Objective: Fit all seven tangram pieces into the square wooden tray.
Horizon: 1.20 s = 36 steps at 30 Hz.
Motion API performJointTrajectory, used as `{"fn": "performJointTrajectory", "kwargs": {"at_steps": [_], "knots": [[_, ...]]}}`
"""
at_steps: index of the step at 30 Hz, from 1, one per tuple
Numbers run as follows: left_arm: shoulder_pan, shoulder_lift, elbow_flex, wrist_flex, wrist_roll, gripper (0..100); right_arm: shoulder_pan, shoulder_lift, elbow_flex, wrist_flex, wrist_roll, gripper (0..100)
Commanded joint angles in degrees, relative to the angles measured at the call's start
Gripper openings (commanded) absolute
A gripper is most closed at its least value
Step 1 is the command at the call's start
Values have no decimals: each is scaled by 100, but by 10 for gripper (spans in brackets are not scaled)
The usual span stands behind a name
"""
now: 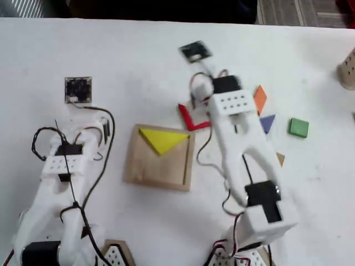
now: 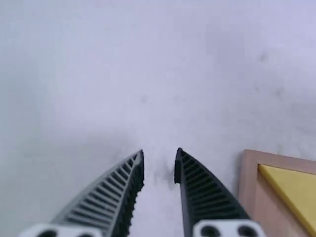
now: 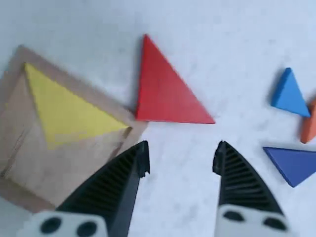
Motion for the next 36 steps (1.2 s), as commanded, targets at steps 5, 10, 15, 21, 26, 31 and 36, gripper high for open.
{"fn": "performJointTrajectory", "kwargs": {"at_steps": [5,10,15,21,26,31,36], "knots": [[154,-189,-53,-62,-70,124,400,470,-53,-927,202,201],[154,-189,-53,-62,-70,124,356,646,-53,-1499,220,201],[171,-180,-53,-62,-202,124,585,822,-53,-2369,35,91],[303,-180,-44,-62,-343,124,453,1622,-273,-2853,-607,25],[277,-180,-44,-62,-343,124,497,2563,-1266,-2475,-580,18],[286,-180,-44,-53,-343,124,444,3697,-2848,-1182,18,18],[286,-180,-44,-53,-343,124,198,4435,-4352,303,343,18]]}}
